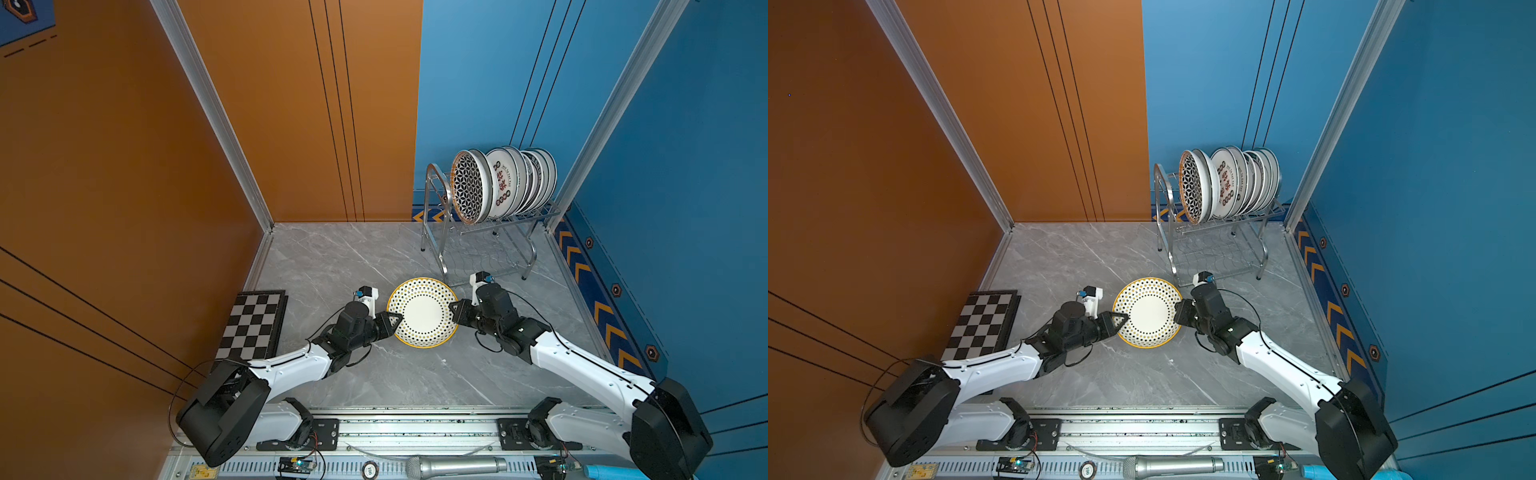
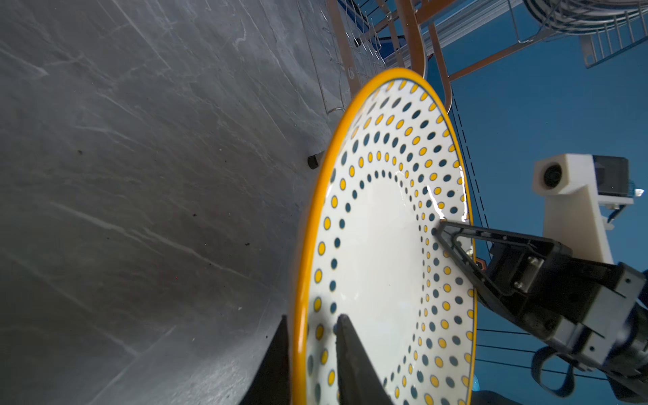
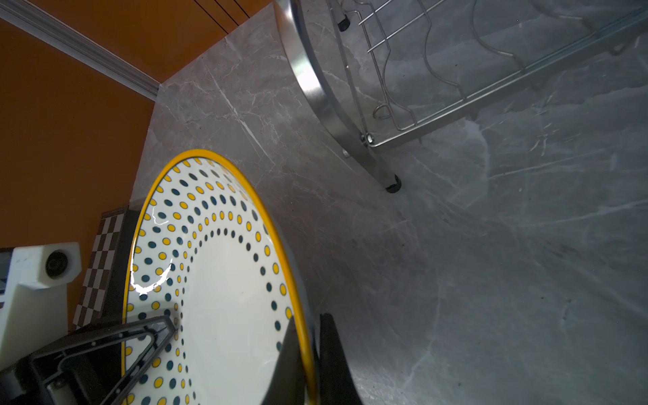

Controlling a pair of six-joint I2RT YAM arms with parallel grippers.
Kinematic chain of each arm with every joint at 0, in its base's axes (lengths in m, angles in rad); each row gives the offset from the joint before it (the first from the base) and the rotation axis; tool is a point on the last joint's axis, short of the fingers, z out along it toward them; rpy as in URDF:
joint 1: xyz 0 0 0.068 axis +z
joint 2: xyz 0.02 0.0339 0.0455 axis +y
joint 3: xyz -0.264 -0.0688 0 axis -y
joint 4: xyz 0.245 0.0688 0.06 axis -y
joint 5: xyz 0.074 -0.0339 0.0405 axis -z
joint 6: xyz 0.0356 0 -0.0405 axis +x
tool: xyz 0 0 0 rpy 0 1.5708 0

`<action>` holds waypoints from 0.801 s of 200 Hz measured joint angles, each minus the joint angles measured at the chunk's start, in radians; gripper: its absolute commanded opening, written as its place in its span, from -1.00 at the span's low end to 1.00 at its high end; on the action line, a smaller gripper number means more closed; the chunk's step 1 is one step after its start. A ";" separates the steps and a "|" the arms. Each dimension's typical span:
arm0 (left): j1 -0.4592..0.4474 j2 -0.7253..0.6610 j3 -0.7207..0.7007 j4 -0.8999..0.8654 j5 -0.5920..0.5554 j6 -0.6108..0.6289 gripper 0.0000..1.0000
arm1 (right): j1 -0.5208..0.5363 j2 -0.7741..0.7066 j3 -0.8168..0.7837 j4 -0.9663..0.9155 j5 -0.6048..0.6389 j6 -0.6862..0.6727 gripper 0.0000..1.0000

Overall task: Unload the plates from the dish rack
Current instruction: Place a plate at the top-left of the table.

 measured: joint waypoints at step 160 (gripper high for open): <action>0.101 -0.022 -0.019 -0.056 0.058 -0.019 -1.00 | 0.019 0.064 0.006 0.155 -0.019 0.024 0.05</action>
